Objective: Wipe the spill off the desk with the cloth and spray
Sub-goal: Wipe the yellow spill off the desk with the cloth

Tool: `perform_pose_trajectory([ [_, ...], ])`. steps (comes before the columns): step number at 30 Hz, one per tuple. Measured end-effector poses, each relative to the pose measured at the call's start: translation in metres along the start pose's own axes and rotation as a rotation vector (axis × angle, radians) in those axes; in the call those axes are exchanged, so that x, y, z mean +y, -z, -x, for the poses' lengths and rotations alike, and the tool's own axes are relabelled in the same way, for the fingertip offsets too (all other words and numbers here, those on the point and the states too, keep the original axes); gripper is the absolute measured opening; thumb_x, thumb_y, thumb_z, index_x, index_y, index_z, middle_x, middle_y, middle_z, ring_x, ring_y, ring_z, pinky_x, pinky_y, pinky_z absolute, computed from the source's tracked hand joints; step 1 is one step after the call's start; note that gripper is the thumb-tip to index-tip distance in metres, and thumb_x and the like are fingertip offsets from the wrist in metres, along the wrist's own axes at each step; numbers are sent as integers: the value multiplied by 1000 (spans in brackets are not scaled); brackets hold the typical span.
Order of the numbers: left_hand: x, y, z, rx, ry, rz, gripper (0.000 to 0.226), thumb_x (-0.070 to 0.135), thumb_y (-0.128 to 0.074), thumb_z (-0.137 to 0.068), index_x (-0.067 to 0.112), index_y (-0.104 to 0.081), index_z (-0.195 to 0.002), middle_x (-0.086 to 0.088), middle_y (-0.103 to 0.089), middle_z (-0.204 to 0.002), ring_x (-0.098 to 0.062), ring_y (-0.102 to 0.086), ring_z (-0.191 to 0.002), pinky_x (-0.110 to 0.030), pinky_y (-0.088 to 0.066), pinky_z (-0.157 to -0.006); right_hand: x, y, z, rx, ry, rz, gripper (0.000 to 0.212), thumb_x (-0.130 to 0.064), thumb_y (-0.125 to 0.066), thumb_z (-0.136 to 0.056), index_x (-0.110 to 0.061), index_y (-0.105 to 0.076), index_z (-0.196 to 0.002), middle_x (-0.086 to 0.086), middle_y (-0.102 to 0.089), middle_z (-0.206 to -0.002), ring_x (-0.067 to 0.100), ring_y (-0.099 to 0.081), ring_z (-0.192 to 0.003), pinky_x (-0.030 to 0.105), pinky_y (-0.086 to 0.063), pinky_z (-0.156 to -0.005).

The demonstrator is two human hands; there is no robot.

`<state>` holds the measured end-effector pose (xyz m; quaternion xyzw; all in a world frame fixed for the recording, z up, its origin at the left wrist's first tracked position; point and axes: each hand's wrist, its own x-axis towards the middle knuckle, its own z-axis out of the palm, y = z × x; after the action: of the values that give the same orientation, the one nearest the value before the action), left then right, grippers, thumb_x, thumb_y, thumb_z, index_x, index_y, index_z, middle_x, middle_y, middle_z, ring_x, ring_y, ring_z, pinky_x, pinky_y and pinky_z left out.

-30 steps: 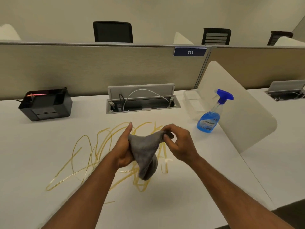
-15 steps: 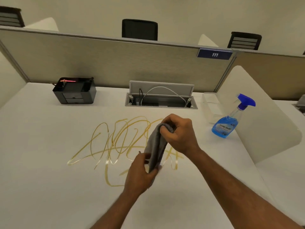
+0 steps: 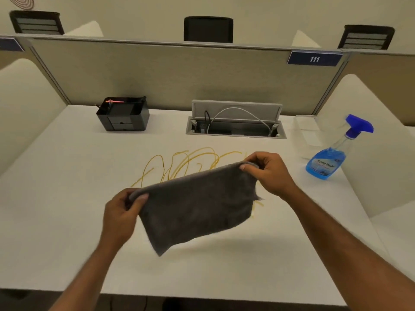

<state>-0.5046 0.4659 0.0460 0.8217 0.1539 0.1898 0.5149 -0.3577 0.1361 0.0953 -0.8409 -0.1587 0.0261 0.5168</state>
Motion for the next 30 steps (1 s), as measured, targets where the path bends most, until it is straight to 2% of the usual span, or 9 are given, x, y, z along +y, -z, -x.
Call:
perform_pose_trajectory([
  [2, -2, 4, -5, 14, 12, 21, 8, 12, -59, -96, 16, -65, -99, 8, -68, -86, 4, -63, -81, -9, -49, -67, 4, -5, -3, -101, -54, 11, 5, -20, -67, -93, -19, -71, -90, 0, -69, -83, 5, -66, -79, 15, -54, -65],
  [6, -24, 8, -16, -13, 70, 2, 12, 16, -52, -100, 11, -62, -106, 5, -64, -94, -9, -60, -89, -21, -45, -70, 15, -28, -10, -247, -154, 106, 12, -25, -67, -93, -15, -72, -93, 2, -70, -88, 16, -67, -83, 23, -56, -70],
  [13, -54, 19, -59, -137, 162, -114, 12, 24, -55, -100, 18, -63, -104, 7, -66, -95, -8, -60, -88, -18, -44, -68, 25, -60, -49, -336, -333, 136, 15, -27, -69, -91, -13, -71, -96, 10, -70, -93, 22, -68, -86, 22, -57, -66],
  [16, -76, 4, -90, -198, 232, -173, 16, 25, -57, -99, 13, -63, -109, 0, -65, -100, -19, -61, -90, -24, -47, -75, 47, -87, -74, -264, -401, 179, 16, -27, -71, -90, -12, -73, -93, 7, -70, -90, 20, -66, -83, 22, -54, -63],
  [19, -100, -14, -121, -269, 304, -155, 19, 22, -61, -97, 11, -62, -112, -6, -65, -105, -29, -64, -99, -39, -58, -80, 77, -124, -90, -103, -464, 190, 11, -20, -73, -87, -9, -71, -86, 7, -70, -86, 26, -67, -85, 32, -55, -69],
  [22, -119, -27, -136, -256, 314, -229, 23, 22, -62, -96, 9, -64, -116, -9, -68, -112, -24, -63, -100, -43, -56, -92, 90, -155, -101, -12, -489, 319, 8, -18, -69, -89, -12, -68, -94, 6, -67, -96, 26, -63, -96, 31, -47, -78],
  [25, -133, -26, -140, -229, 308, -253, 22, 21, -63, -96, 11, -65, -115, -6, -68, -111, -20, -61, -97, -39, -52, -93, 82, -189, -95, 149, -461, 636, 36, -27, -65, -91, -15, -59, -125, 8, -57, -123, 27, -54, -114, 38, -48, -94],
  [27, -144, -22, -138, -237, 307, -262, 21, 22, -64, -95, 12, -65, -113, -4, -68, -107, -19, -61, -94, -38, -52, -90, 72, -217, -81, 237, -405, 727, 48, -36, -63, -90, -16, -52, -132, 9, -50, -129, 26, -50, -118, 40, -45, -99],
  [30, -156, -16, -133, -237, 313, -256, 17, 25, -66, -93, 16, -65, -108, 0, -68, -98, -22, -66, -89, -39, -58, -85, 65, -267, -63, 101, -533, 713, 74, -57, -54, -90, -15, -34, -147, 17, -34, -150, 34, -34, -140, 46, -30, -115],
])
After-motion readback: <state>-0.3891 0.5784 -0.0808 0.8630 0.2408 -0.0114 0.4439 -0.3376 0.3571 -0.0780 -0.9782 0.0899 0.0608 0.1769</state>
